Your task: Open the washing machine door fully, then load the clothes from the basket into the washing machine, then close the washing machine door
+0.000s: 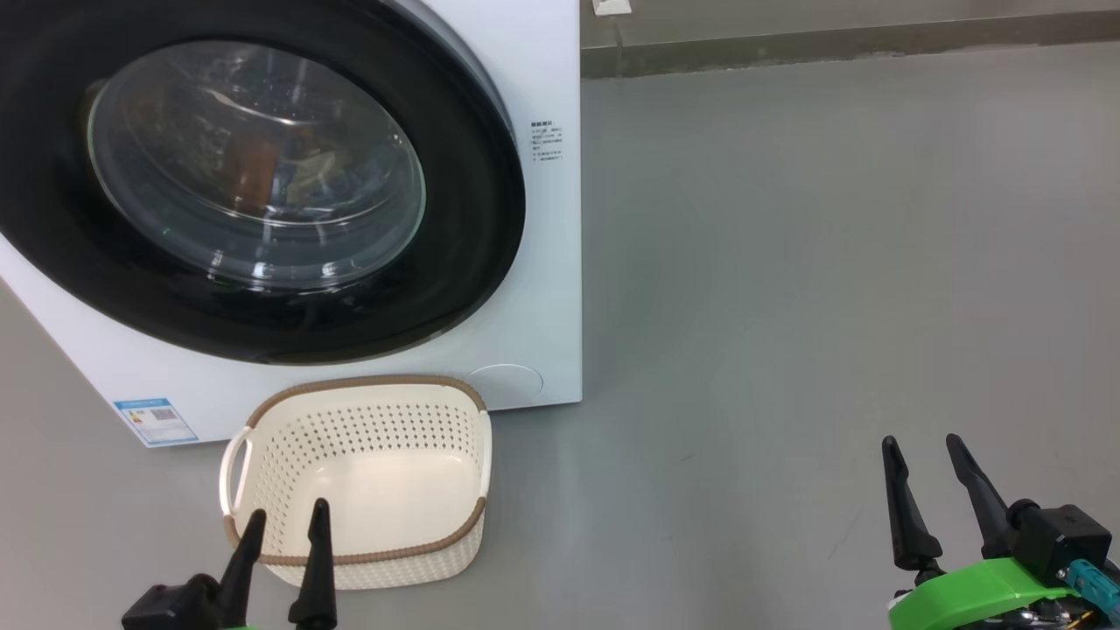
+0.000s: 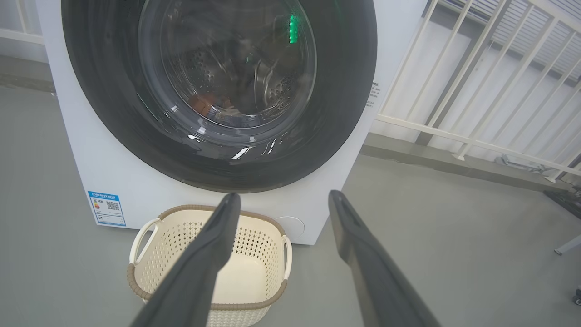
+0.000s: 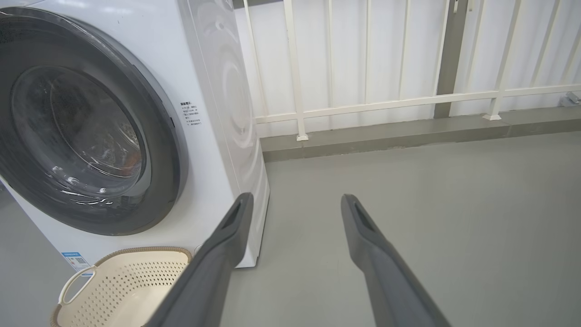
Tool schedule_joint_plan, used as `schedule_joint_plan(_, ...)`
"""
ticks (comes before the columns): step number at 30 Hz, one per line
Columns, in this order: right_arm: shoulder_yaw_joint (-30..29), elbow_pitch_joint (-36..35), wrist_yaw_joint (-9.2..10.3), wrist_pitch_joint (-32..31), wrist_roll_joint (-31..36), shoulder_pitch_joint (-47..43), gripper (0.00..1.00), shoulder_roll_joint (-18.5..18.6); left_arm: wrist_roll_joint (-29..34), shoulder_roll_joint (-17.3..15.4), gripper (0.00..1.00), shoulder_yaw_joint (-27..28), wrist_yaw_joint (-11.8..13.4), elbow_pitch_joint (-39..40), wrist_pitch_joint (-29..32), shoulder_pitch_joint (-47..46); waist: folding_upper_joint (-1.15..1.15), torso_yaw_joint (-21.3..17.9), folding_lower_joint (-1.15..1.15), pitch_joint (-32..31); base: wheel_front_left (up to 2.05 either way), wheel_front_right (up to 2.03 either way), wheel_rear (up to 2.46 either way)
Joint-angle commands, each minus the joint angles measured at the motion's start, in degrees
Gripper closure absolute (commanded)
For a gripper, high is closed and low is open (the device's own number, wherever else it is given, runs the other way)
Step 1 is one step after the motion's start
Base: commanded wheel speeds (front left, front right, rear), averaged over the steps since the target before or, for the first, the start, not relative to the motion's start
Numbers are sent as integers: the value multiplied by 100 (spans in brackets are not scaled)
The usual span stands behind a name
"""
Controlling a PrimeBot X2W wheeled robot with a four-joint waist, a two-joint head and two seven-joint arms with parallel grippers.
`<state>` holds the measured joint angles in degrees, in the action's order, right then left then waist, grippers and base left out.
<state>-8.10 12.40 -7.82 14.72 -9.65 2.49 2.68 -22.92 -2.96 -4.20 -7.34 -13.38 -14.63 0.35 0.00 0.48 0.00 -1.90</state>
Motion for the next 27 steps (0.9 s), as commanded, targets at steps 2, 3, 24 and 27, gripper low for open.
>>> schedule_joint_plan(2, 160, -164, 33, 28, 54, 52, 0, 21, 66, -59, 0, 205, -14, 104, -37, -74, 0, 20, 0, -6, 0, 0, 0)
schedule_joint_plan(3, 158, -162, 33, 28, 56, 49, 0, 21, 83, -59, 0, 207, -14, 103, -37, -72, 0, 26, 0, -9, 0, 0, 0)
schedule_joint_plan(24, 188, -146, 33, 28, 37, 56, 0, 20, 197, -61, 0, 182, -14, 151, -37, -31, 0, 61, 0, -37, 0, 0, 0)
schedule_joint_plan(27, 192, -148, 33, 28, 50, 55, 0, 20, 191, -61, 0, 185, -14, 157, -37, -26, 0, 61, 0, -36, 0, 0, 0)
